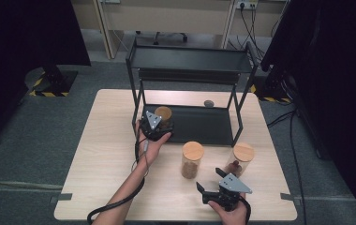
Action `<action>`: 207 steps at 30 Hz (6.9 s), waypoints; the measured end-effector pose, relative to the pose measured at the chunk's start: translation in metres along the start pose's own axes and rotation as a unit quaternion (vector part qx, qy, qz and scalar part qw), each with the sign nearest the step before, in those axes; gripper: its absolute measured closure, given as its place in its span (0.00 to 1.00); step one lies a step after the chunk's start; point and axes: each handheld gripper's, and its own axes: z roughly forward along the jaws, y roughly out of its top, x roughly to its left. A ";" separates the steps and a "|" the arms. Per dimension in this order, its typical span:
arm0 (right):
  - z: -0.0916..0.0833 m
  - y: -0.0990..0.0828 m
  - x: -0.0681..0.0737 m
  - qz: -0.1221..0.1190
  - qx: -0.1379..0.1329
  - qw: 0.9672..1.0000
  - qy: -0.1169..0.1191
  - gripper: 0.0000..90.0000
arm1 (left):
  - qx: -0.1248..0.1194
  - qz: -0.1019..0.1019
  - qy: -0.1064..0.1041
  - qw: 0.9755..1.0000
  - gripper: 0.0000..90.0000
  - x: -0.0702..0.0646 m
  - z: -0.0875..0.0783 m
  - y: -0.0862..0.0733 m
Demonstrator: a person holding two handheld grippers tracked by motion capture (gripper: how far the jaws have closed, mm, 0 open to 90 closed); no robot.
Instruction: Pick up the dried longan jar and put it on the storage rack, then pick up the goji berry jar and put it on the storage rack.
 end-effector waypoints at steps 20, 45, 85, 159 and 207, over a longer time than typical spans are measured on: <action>0.000 0.000 0.000 0.001 0.000 1.000 0.000 0.07 | -0.010 0.006 -0.018 1.000 0.07 -0.006 -0.019 0.003; 0.000 0.000 0.000 0.001 0.000 1.000 0.000 0.07 | -0.011 0.011 -0.044 0.999 0.07 -0.001 -0.046 -0.005; 0.000 0.000 -0.001 0.003 -0.002 1.000 -0.001 0.07 | -0.010 0.022 -0.086 0.996 0.08 -0.004 -0.089 -0.036; -0.001 0.001 -0.002 0.017 -0.007 1.000 -0.008 0.07 | -0.018 0.023 -0.102 0.994 0.09 -0.018 -0.108 -0.078; 0.039 0.077 0.014 -0.017 -0.059 0.998 0.018 0.24 | -0.018 0.028 -0.104 0.994 0.09 -0.019 -0.108 -0.078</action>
